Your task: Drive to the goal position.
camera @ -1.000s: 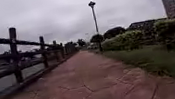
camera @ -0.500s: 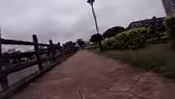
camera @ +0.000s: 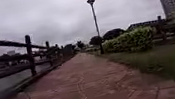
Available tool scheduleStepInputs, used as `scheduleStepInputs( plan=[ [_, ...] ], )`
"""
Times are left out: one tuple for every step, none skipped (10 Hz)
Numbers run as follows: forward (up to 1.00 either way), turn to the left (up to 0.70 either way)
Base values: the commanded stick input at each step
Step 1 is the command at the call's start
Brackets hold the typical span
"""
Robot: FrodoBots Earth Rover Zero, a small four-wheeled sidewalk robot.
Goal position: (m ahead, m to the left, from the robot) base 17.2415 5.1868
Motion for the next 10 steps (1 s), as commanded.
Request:
scheduleStepInputs(
  plan=[
    [1.00,0.00],
    [1.00,0.00],
    [1.00,0.00],
    [1.00,0.00],
    [1.00,0.00],
    [1.00,0.00],
    [1.00,0.00],
    [1.00,0.00],
    [1.00,0.00],
    [1.00,0.00]
  ],
)
